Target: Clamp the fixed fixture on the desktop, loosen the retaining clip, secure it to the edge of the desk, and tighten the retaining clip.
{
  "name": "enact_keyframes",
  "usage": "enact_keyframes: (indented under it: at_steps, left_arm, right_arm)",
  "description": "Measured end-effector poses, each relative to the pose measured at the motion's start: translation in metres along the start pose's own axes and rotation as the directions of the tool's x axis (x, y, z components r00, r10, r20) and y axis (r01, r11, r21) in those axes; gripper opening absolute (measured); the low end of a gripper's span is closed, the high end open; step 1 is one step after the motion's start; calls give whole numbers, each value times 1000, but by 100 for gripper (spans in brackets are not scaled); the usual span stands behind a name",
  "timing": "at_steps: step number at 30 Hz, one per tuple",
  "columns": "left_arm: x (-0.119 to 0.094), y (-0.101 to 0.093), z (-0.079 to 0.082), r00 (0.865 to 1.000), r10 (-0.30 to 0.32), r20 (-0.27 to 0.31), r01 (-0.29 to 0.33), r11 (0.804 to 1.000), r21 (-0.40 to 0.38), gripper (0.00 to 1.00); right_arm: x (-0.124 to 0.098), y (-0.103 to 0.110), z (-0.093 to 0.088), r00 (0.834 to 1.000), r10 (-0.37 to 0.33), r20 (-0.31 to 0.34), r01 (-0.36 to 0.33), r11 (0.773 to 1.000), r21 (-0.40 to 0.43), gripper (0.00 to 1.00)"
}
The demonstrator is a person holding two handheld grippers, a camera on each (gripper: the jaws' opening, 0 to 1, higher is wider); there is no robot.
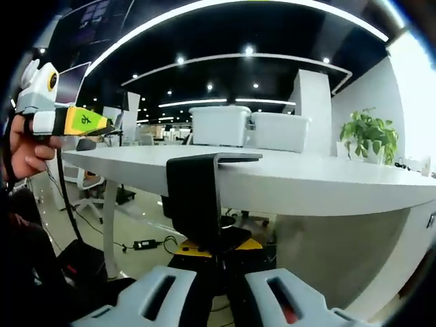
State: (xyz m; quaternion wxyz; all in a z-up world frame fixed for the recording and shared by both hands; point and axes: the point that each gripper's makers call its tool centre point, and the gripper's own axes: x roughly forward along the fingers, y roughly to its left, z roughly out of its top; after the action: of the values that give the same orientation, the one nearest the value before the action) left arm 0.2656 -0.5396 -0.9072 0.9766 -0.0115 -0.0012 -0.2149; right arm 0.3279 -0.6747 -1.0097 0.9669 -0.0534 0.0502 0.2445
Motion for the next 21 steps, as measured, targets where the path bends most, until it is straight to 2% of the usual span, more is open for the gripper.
enact_keyframes:
  at_steps: [2,5,8,9,13,15,17,21]
  left_arm:
    - [-1,-5,3,1000,-18,22,18,1000,-8,48]
    - [0,-10,5,998,-47,36,47,999,-6,41]
    - [2,-15,-2,996,-86,11,86,996,9,36]
    - [3,-22,-2,993,-121,10,121,993,14,34]
    - [7,-45,-2,976,-216,40,215,976,20,33]
    - [11,-51,-2,970,-236,53,236,972,10,33]
    - [15,-57,-2,964,-259,65,259,966,1,30]
    - [22,-64,-4,957,-283,59,285,959,-12,30]
  right_arm:
    - [1,-3,-1,1000,-8,-3,8,999,32,3]
    - [3,-3,-2,1000,-5,-1,5,999,31,3]
    - [2,-3,-2,1000,-2,0,2,1000,18,3]
    - [2,-5,-2,1000,-6,1,6,1000,-3,3]
    - [2,-6,-4,1000,-1,-5,2,1000,26,4]
    - [2,-3,-6,1000,29,-10,-28,994,110,4]
    - [3,-2,-7,997,72,8,-72,976,208,4]
    - [4,-7,-7,997,73,-2,-72,986,153,4]
